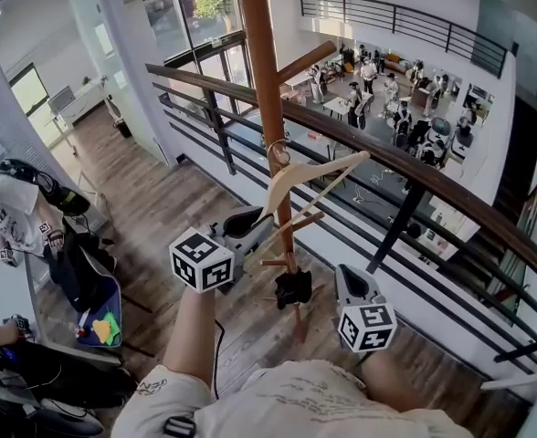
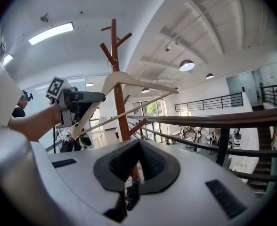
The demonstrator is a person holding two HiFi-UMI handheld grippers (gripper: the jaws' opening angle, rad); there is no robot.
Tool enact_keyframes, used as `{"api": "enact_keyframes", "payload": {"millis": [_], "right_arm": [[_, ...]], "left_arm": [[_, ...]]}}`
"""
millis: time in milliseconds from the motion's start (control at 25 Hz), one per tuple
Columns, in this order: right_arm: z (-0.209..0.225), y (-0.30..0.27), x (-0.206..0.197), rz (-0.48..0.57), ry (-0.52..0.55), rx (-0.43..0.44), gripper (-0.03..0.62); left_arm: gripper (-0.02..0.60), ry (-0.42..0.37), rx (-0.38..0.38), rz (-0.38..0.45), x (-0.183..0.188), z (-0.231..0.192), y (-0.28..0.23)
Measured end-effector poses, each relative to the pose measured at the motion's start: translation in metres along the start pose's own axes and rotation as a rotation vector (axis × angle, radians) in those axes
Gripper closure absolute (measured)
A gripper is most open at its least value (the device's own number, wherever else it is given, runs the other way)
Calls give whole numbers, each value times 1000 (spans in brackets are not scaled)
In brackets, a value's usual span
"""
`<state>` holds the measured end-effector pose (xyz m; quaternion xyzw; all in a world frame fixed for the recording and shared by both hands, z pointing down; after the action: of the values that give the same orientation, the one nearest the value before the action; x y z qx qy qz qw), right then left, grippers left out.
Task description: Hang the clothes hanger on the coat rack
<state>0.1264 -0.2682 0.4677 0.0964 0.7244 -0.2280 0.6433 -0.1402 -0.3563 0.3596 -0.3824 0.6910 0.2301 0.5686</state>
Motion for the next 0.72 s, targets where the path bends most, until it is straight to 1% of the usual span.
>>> {"api": "enact_keyframes", "payload": {"millis": [200,360,560,720], "right_arm": [[1,-3,-3,-6,1,8,592],[-1,-4,-2,-8,4,14,592],[2,-7,-3,-9,8,17,592],[2,-8,-3,-12,8,22,592]], "left_arm": [[508,-21,20,11,-1,-1,-2],[502,-43,17,6,0,0,2],[491,-116,34,0,5,-2,2],[480,-203,95,-7,9,1,2]]}}
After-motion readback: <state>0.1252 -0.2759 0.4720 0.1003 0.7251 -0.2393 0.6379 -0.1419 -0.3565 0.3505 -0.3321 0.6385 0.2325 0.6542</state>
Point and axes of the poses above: the fingertips, and each gripper's own axes: y backward along the fingers, z to its right, x out of its top, the point moved 10 cm from there along y, backward along the fingers, and after that the axes turned 13 degrees about y, right-handed, at the moved point
